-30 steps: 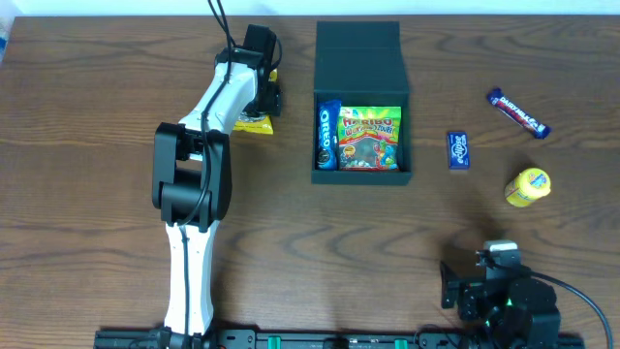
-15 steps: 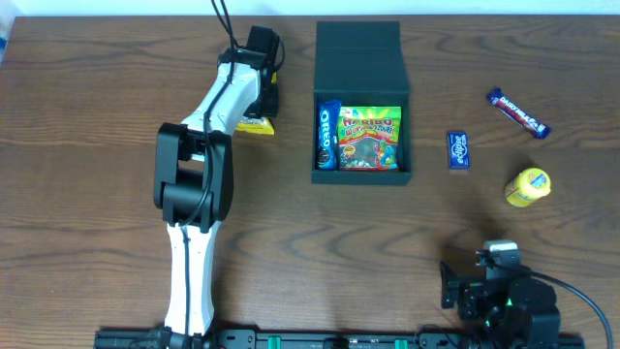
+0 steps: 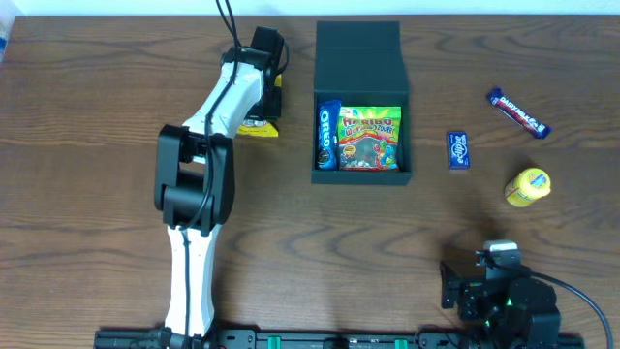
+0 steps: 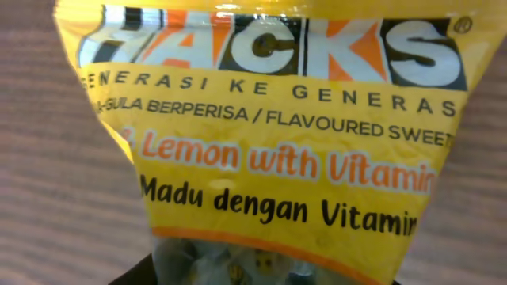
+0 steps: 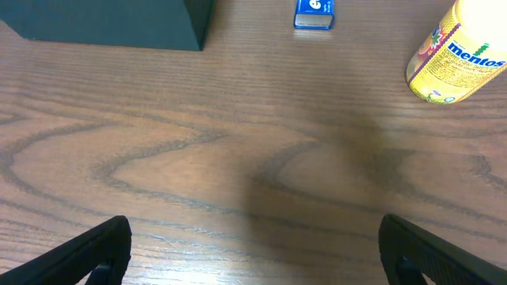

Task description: Pack container

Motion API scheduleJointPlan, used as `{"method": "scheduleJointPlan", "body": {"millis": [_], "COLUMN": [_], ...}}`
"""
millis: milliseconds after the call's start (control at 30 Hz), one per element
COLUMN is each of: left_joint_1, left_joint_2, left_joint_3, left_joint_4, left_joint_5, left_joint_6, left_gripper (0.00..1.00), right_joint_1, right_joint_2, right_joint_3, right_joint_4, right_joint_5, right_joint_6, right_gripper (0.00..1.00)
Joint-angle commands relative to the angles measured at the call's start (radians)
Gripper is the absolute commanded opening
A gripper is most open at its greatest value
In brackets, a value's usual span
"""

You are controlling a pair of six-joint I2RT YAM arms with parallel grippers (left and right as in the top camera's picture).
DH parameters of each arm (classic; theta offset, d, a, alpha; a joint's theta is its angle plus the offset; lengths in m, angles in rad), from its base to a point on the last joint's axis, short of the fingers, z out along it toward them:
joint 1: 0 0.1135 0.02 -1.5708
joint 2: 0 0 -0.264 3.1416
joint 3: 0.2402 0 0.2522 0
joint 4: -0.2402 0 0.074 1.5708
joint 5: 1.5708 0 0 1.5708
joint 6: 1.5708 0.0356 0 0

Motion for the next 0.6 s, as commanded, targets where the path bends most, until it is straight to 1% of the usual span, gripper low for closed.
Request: {"method": "scheduleJointPlan", "body": {"millis": [0, 33, 67, 333, 433, 567], "left_joint_1": [-0.008, -0.01, -0.012, -0.066, -0.119, -0.234], "left_joint_2": [-0.098, -0.118, -0.135, -0.282, -0.341, -0.394], "left_joint_3": [0.009, 0.009, 0.009, 0.009, 0.009, 0.009], "left_joint_4": [-0.023, -0.032, -0.039, -0.134, -0.177, -0.223], "left_joint_5": [0.003, 0.003, 0.003, 0.002, 0.002, 0.002], "left_joint_6": [-0.021, -0.021, -0.024, -0.037, -0.049, -0.13], "left_gripper": [0.37, 0.34, 0.34, 0.34, 0.36, 0.35], "right_joint_1": [-0.01, -0.01, -0.01, -0.01, -0.01, -0.01], "right_joint_2": [-0.005, -0.006, -0.005, -0.005, -0.005, -0.005], "right_joint_3": [-0.007, -0.007, -0.007, -0.007, -0.007, -0.007], "right_joint_4": [-0.007, -0.007, -0.007, -0.007, -0.007, -0.007], "right_joint_5": [-0.003, -0.003, -0.003, -0.004, -0.003, -0.004], "right_joint_6": [-0.012, -0.011, -0.011, -0.012, -0.011, -0.011], "right_gripper": [0.99, 0.99, 0.99, 0.99, 0.99, 0.99]}}
